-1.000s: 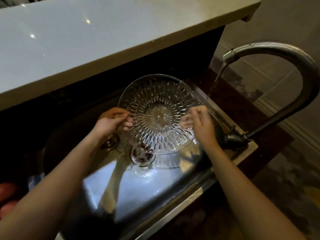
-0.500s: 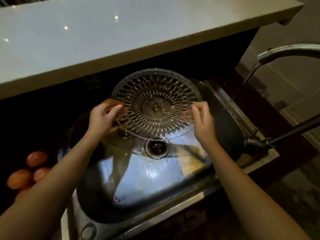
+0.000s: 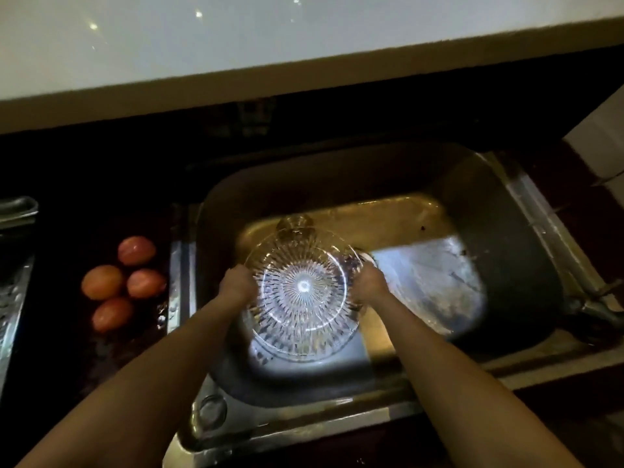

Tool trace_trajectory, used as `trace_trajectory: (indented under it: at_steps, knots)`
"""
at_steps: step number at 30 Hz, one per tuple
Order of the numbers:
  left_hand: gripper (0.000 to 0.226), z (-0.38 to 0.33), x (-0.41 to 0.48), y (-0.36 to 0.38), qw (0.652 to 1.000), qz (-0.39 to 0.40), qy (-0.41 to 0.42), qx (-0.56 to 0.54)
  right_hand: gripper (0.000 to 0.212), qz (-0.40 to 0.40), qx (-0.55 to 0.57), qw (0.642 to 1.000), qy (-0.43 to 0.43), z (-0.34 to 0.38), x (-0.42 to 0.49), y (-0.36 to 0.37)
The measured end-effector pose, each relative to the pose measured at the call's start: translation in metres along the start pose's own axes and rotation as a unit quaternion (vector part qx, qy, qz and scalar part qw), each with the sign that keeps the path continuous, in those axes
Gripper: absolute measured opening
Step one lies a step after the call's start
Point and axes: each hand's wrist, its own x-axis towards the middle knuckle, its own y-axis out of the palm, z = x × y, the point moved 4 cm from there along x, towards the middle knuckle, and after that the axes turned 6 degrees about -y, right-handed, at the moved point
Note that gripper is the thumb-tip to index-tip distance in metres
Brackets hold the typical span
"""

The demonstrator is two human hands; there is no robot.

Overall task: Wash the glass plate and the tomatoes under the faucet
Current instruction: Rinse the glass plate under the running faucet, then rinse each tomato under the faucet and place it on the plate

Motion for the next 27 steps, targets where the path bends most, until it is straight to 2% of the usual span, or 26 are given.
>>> trace_trajectory:
  at_steps: [3, 10, 13, 16, 19, 22, 25, 27]
  knots:
    - [0.033, 0.006, 0.004, 0.010, 1.000, -0.017, 0.004, 0.023, 0.029, 0.022, -0.104, 0.994, 0.013, -0.004, 0.008, 0.016]
    - [0.035, 0.005, 0.008, 0.026, 0.987, -0.017, 0.042, 0.151, 0.021, -0.063, -0.132, 0.989, 0.010, -0.006, 0.015, 0.031]
    - [0.039, 0.005, 0.003, 0.028, 0.981, -0.013, 0.037, 0.189, 0.022, -0.068, -0.163, 0.984, 0.000, -0.006, 0.015, 0.032]
    - [0.042, 0.002, -0.015, 0.017, 0.988, -0.012, 0.038, 0.152, 0.029, -0.035, -0.191, 0.981, -0.017, -0.002, 0.014, 0.028]
    - [0.042, 0.000, -0.045, -0.010, 0.998, -0.017, 0.066, 0.004, 0.040, -0.036, -0.229, 0.972, -0.045, 0.015, 0.005, 0.017]
    - [0.044, 0.013, -0.088, -0.043, 0.982, -0.072, 0.147, -0.098, 0.042, -0.064, -0.220, 0.967, -0.109, 0.056, -0.013, 0.003]
    - [0.043, 0.042, -0.130, -0.063, 0.955, -0.137, 0.237, -0.115, 0.047, -0.047, -0.150, 0.968, -0.196, 0.112, -0.039, -0.004]
    - [0.042, 0.063, -0.145, -0.067, 0.941, -0.175, 0.286, -0.042, 0.045, -0.018, -0.092, 0.963, -0.252, 0.150, -0.060, -0.004]
